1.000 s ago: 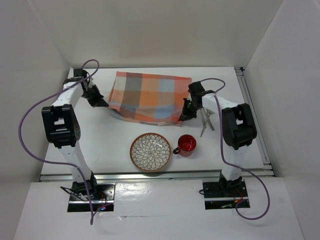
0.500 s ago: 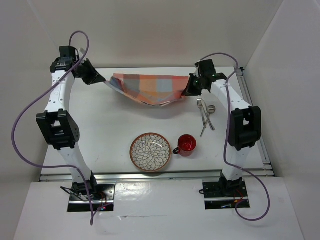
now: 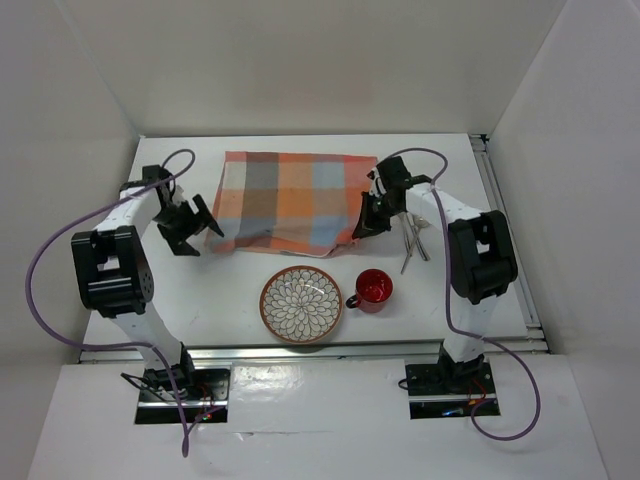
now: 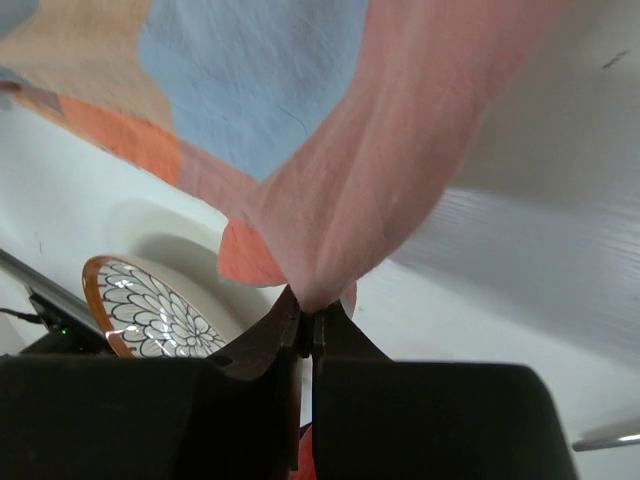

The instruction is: Set the dinner table for one person

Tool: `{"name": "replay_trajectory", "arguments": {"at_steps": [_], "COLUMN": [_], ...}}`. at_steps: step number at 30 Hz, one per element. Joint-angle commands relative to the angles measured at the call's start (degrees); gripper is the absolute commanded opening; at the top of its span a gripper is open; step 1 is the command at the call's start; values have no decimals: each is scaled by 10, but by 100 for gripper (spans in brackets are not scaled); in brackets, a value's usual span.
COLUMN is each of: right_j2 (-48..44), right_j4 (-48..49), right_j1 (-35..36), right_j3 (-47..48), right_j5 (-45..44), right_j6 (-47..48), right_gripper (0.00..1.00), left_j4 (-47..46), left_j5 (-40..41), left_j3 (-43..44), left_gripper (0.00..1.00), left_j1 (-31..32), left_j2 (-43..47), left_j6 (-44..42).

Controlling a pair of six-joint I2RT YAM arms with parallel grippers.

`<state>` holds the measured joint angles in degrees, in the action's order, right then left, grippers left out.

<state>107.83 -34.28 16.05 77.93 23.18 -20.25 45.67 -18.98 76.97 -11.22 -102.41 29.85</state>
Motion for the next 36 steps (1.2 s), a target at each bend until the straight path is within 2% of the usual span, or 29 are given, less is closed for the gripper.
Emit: {"name": "replay_trajectory", "arguments": {"at_steps": [1, 3, 7, 12, 16, 20, 25, 27, 28, 32, 36], "right_j2": [-9, -3, 9, 20, 20, 20, 20, 20, 20, 20, 26], "right_j4": [20, 20, 20, 8, 3, -3, -3, -3, -3, -3, -8], "right_j1": [5, 5, 5, 5, 5, 5, 5, 5, 5, 5, 5], "right_j3": [1, 7, 28, 48, 48, 48, 48, 48, 48, 48, 60], "right_j5": [9, 9, 14, 14, 9, -2, -8, -8, -13, -13, -18], "right_j6": [11, 11, 11, 16, 16, 16, 16, 16, 16, 16, 16], "right_gripper": [0, 0, 0, 0, 0, 0, 0, 0, 0, 0, 0], "left_j4": [-33, -38, -60, -66, -73, -73, -73, -73, -73, -66, -45], "left_j5": [16, 30, 110, 162, 167, 135, 135, 122, 122, 116, 111], "left_j3": [-43, -58, -68, -5, 32, 44, 44, 39, 39, 39, 56], "left_gripper": [99, 99, 99, 96, 86, 81, 79, 63, 40, 0, 0], "left_j1": [2, 16, 37, 37, 37, 42, 60, 60, 60, 65, 65], "left_j2": [41, 35, 20, -21, -70, -112, -130, -130, -130, -118, -93], "left_j6": [-14, -19, -19, -24, -24, -30, -35, -35, -35, -35, -35]}}
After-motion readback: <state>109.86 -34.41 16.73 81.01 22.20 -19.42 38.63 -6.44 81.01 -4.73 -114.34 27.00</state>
